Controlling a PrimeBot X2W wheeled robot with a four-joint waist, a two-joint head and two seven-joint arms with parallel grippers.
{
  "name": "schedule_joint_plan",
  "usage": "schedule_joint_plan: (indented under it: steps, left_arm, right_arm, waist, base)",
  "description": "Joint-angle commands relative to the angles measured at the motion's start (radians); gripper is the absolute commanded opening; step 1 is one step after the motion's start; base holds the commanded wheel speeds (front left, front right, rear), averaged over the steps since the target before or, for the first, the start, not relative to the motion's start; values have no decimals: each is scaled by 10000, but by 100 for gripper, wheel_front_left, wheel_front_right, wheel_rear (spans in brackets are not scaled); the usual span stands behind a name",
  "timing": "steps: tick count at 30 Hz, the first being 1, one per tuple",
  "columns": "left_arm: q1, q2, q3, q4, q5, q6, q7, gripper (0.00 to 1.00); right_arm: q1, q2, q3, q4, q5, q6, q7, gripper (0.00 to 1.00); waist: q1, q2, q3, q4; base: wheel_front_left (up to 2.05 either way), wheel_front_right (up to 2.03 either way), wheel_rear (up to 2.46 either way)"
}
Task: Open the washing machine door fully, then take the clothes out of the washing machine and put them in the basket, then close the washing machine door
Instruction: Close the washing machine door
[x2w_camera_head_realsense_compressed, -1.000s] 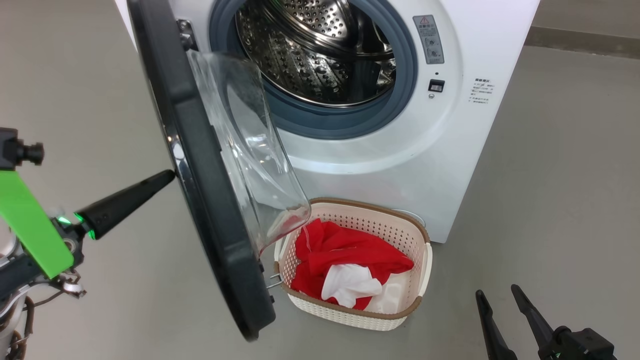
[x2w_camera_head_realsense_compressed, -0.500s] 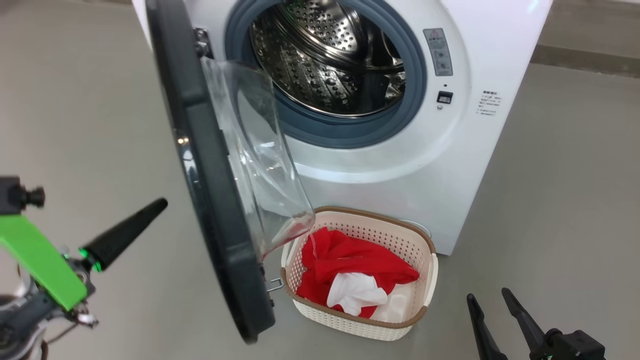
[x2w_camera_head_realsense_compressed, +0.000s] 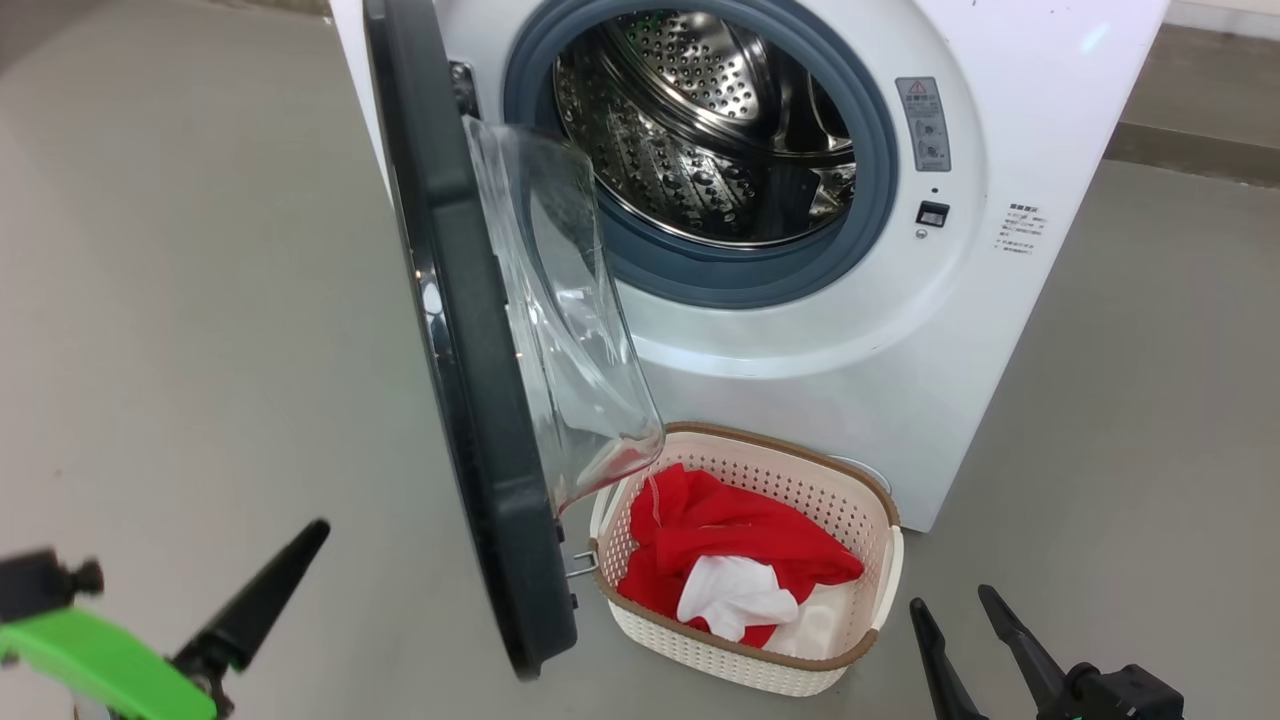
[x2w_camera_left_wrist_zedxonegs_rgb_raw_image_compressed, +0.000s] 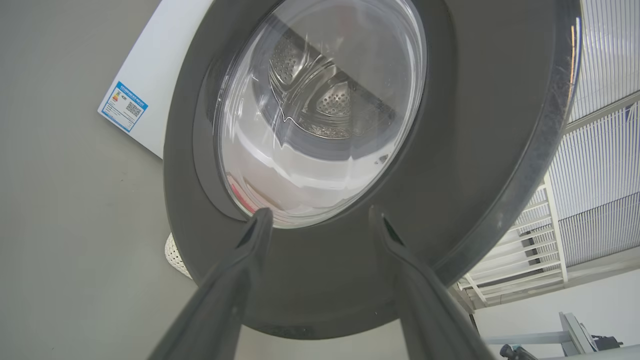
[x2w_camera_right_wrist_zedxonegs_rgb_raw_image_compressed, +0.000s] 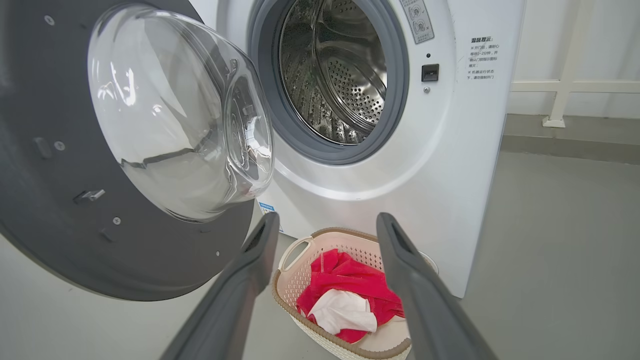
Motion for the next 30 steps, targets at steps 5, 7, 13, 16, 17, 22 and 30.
schedule_joint_plan:
  steps: [5, 7, 13, 16, 17, 22, 30]
  left_arm:
    - [408, 30, 307, 179, 272, -69, -1223, 100]
    - [629, -17, 131, 315, 411, -69, -1647, 100]
    - [1043, 14, -580, 898, 1001, -69, -2903, 100]
    - [1138, -19, -1272, 1469, 1563, -69, -3909, 100]
    - [1137, -38, -1470, 1623, 1718, -69, -4170, 100]
    - [1000, -155, -2098, 2563, 2661, -69, -5219, 100]
    - [1053, -1033, -135, 3031, 5638, -69, -5373, 100]
  right_arm:
    - [-461, -133, 342, -210, 109, 48, -65, 100]
    - [-470, -133, 357, -214, 118, 48, -65, 100]
    - [-485, -133, 355, -204, 123, 48, -65, 100]
    - [-497, -133, 327, -180, 143, 48, -65, 100]
    - [-496, -133, 328, -174, 151, 48, -65, 100]
    - [-495, -133, 309, -171, 199, 48, -65, 100]
    - [-529, -133, 97, -228, 241, 48, -65, 100]
  waist:
    - [0, 0, 23, 81]
    - [0, 0, 27, 122]
    - [0, 0, 56, 212]
    - [0, 0, 53, 232]
    - [0, 0, 47, 233]
    - [0, 0, 28, 234]
    - [0, 0, -4, 233]
  base:
    - [0, 0, 0]
    - [0, 0, 0]
    - [0, 0, 0]
    - [0, 0, 0]
    - [0, 0, 0]
    - [0, 0, 0]
    - [0, 0, 0]
